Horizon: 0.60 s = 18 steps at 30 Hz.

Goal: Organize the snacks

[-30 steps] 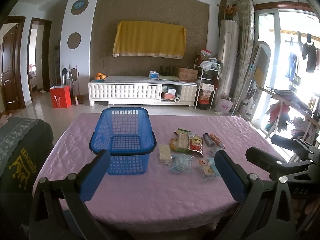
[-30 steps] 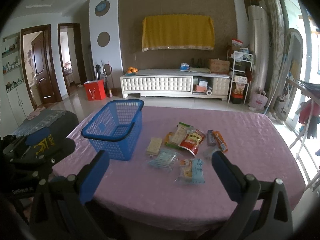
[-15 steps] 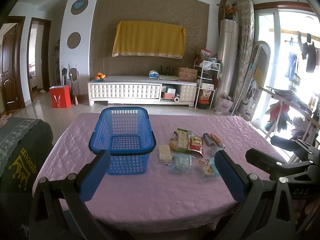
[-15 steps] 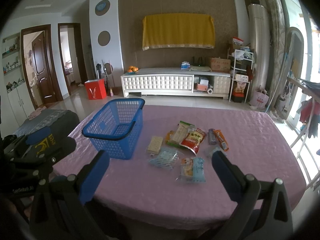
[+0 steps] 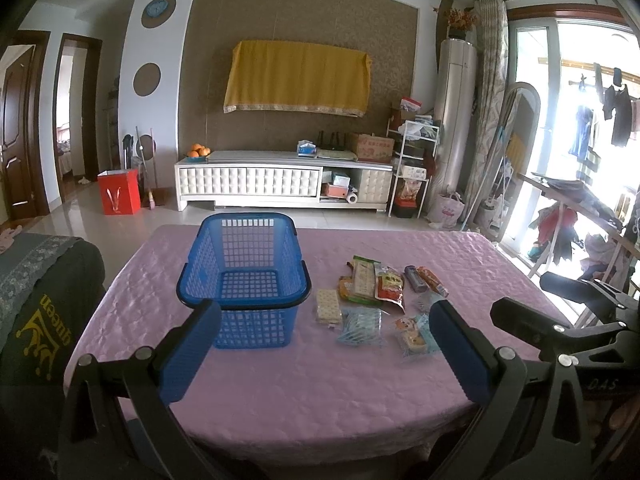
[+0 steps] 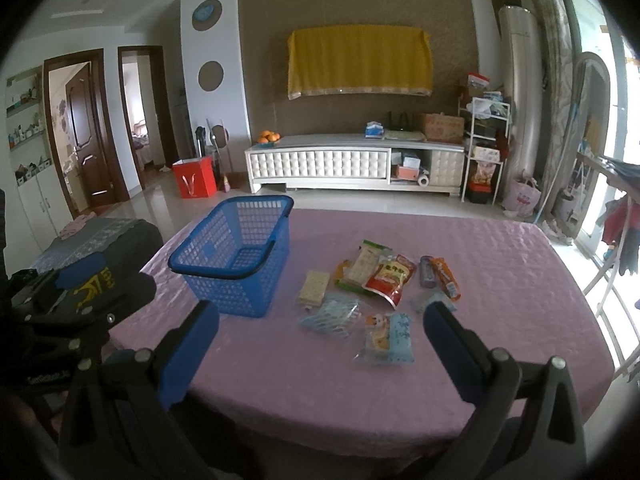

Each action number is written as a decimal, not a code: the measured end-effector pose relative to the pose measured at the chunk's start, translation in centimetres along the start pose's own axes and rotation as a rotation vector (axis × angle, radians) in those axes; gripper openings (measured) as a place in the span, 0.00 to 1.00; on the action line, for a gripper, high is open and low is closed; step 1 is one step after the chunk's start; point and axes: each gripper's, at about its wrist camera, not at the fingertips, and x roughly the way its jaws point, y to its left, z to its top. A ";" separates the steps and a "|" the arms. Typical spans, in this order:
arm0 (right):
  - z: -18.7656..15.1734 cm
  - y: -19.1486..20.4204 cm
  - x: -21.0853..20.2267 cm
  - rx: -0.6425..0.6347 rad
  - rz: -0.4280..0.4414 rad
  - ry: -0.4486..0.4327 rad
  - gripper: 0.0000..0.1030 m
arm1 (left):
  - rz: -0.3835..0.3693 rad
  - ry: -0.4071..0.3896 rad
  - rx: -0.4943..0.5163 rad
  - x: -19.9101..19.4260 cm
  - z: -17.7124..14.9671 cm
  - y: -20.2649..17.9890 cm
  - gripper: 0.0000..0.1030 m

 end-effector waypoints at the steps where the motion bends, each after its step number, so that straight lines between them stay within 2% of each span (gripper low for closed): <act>1: 0.1 0.0 -0.1 -0.001 0.002 0.001 1.00 | 0.000 -0.002 0.001 0.0 0.0 0.0 1.00; 8: 0.6 -0.2 -0.1 -0.005 0.000 0.001 1.00 | -0.007 0.001 0.001 0.1 0.4 -0.1 1.00; 18: 2.9 -1.7 1.1 0.005 -0.021 0.009 1.00 | -0.023 0.014 0.007 2.3 3.1 -0.8 1.00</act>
